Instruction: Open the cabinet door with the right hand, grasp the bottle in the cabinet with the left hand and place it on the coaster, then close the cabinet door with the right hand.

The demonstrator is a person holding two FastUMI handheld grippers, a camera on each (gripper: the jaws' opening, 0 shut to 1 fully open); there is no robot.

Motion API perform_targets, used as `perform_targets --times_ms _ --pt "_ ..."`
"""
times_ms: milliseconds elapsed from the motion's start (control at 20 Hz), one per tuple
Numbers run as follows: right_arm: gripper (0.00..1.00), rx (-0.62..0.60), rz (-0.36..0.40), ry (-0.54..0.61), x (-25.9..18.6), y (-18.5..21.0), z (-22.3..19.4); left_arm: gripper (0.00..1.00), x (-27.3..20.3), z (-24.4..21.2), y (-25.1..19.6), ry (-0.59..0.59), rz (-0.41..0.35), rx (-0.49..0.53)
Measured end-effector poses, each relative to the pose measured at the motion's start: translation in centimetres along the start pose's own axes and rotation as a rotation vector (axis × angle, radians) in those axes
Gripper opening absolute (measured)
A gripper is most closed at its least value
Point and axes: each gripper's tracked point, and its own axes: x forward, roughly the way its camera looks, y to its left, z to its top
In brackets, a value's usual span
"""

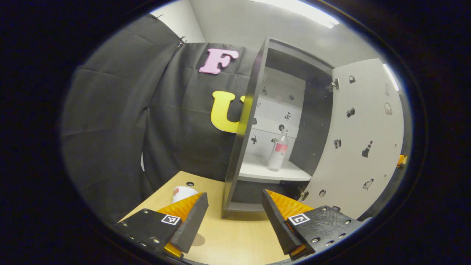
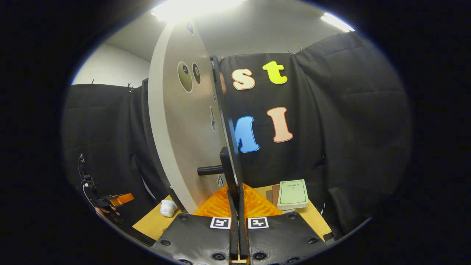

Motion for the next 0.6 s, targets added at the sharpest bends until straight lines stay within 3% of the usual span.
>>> perform_targets --times_ms 250,400,600 --pt "0.04 -0.053 -0.042 -0.007 -0.7 -0.1 -0.4 0.90 1.5 0.5 2.4 0.010 -0.033 -0.001" --pt "0.07 -0.036 -0.139 -0.023 -3.8 -2.0 -1.1 0.89 2.3 -0.4 3.4 0.037 -0.061 0.000" --pt "0.00 0.090 -0.276 -0.019 -7.5 -4.8 -2.9 0.90 3.6 -1.5 3.7 0.069 -0.089 0.058"
